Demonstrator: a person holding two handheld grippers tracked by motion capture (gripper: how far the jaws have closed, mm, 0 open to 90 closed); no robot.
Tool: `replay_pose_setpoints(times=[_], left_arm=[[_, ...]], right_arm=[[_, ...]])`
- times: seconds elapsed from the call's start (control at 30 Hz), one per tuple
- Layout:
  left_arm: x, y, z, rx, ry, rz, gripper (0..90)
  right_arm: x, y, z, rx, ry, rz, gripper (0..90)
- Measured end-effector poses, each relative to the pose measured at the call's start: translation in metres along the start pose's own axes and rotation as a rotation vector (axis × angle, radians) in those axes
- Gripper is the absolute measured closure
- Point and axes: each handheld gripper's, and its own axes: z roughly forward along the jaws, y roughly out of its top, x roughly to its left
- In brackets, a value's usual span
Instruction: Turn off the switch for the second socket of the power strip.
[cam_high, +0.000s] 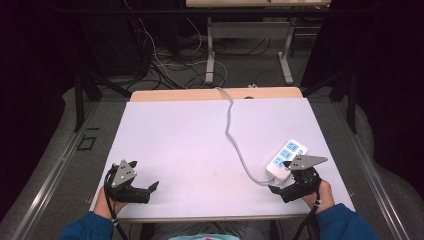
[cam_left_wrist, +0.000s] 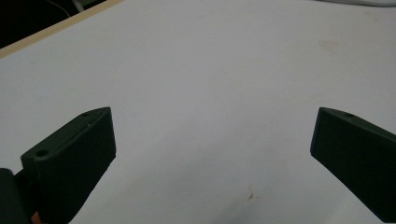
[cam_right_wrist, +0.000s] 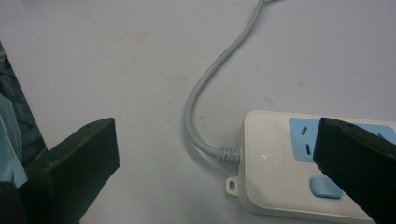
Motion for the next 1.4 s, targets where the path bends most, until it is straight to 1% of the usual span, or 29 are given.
replay_pose_setpoints(times=[0.17, 0.3, 0.33, 0.4, 0.5, 0.57, 0.6, 0.67, 0.7, 0.73, 0.77, 0.8, 0.83, 0.9, 0.93, 0.97, 1.03, 1.1, 1.13, 1.17, 1.2, 1.23, 1.27, 1.37, 1.4], left_arm=[[0.000, 0.000, 0.000, 0.004, 0.001, 0.004, 0.3], [0.000, 0.000, 0.001, 0.006, 0.000, 0.006, 0.3], [-0.001, 0.000, 0.001, 0.004, -0.004, -0.003, 0.3], [-0.002, 0.000, 0.001, 0.006, -0.003, -0.003, 0.3], [-0.001, 0.000, 0.001, 0.007, 0.001, 0.003, 0.3], [-0.001, 0.000, 0.001, 0.012, -0.008, 0.000, 0.3], [-0.001, 0.000, 0.001, 0.011, -0.007, -0.001, 0.3], [-0.001, 0.000, 0.001, 0.016, -0.002, 0.012, 0.3], [-0.001, 0.000, 0.002, 0.020, -0.009, 0.003, 0.3], [-0.001, 0.000, 0.002, 0.025, -0.009, 0.005, 0.3], [-0.002, 0.000, 0.003, 0.030, -0.008, 0.002, 0.3], [-0.001, 0.000, 0.003, 0.032, -0.001, 0.012, 0.3], [-0.001, 0.000, 0.003, 0.032, -0.002, 0.012, 0.3], [-0.001, 0.000, 0.003, 0.031, -0.002, 0.013, 0.3], [-0.001, 0.000, 0.003, 0.031, -0.002, 0.013, 0.3], [-0.001, 0.000, 0.003, 0.033, 0.002, 0.016, 0.3], [0.000, 0.000, 0.003, 0.033, 0.002, 0.018, 0.3], [-0.001, 0.000, 0.003, 0.033, 0.002, 0.017, 0.3], [-0.001, 0.000, 0.003, 0.033, -0.004, 0.012, 0.3], [-0.001, 0.000, 0.003, 0.033, 0.001, 0.018, 0.3], [-0.001, 0.000, 0.003, 0.034, -0.002, 0.013, 0.3], [-0.002, -0.001, 0.004, 0.031, -0.006, 0.002, 0.3], [-0.002, -0.001, 0.004, 0.039, -0.009, 0.003, 0.3], [-0.002, -0.001, 0.004, 0.042, -0.008, 0.003, 0.3], [-0.002, -0.001, 0.004, 0.042, -0.008, 0.003, 0.3]], right_arm=[[0.000, 0.000, 0.000, -0.003, -0.002, -0.007, 0.0], [0.000, 0.000, 0.000, -0.005, -0.006, 0.002, 0.0], [0.000, 0.000, 0.000, -0.002, -0.003, 0.001, 0.0], [0.001, 0.000, 0.000, -0.005, -0.009, -0.004, 0.0], [0.001, 0.001, 0.000, -0.003, -0.009, -0.004, 0.0], [0.001, 0.001, 0.000, 0.001, -0.007, -0.006, 0.0], [0.000, 0.002, 0.000, -0.004, -0.011, -0.015, 0.0], [0.000, 0.002, 0.000, -0.010, -0.015, -0.016, 0.0], [0.000, 0.002, 0.000, -0.010, -0.015, -0.016, 0.0], [0.000, 0.002, -0.001, -0.007, -0.018, -0.017, 0.0], [0.001, 0.003, -0.001, -0.021, -0.033, -0.010, 0.0], [0.000, 0.003, -0.002, -0.021, -0.029, -0.012, 0.0], [0.000, 0.004, -0.002, -0.029, -0.035, -0.012, 0.0], [-0.001, 0.005, -0.003, -0.020, -0.033, -0.013, 0.0], [-0.002, 0.006, -0.003, -0.021, -0.038, -0.016, 0.0], [-0.002, 0.007, -0.004, -0.034, -0.051, -0.015, 0.0], [-0.003, 0.008, -0.004, -0.035, -0.052, -0.007, 0.0], [-0.005, 0.010, -0.005, -0.028, -0.054, -0.010, 0.0], [-0.006, 0.010, -0.005, -0.032, -0.056, -0.013, 0.0], [-0.006, 0.010, -0.005, -0.039, -0.067, -0.009, 0.0], [-0.008, 0.011, -0.005, -0.035, -0.059, -0.014, 0.0], [-0.008, 0.012, -0.005, -0.041, -0.066, -0.005, 0.0], [-0.010, 0.013, -0.006, -0.039, -0.075, 0.004, 0.0], [-0.013, 0.013, -0.006, -0.032, -0.070, 0.011, 0.0], [-0.014, 0.013, -0.006, -0.033, -0.077, 0.013, 0.0]])
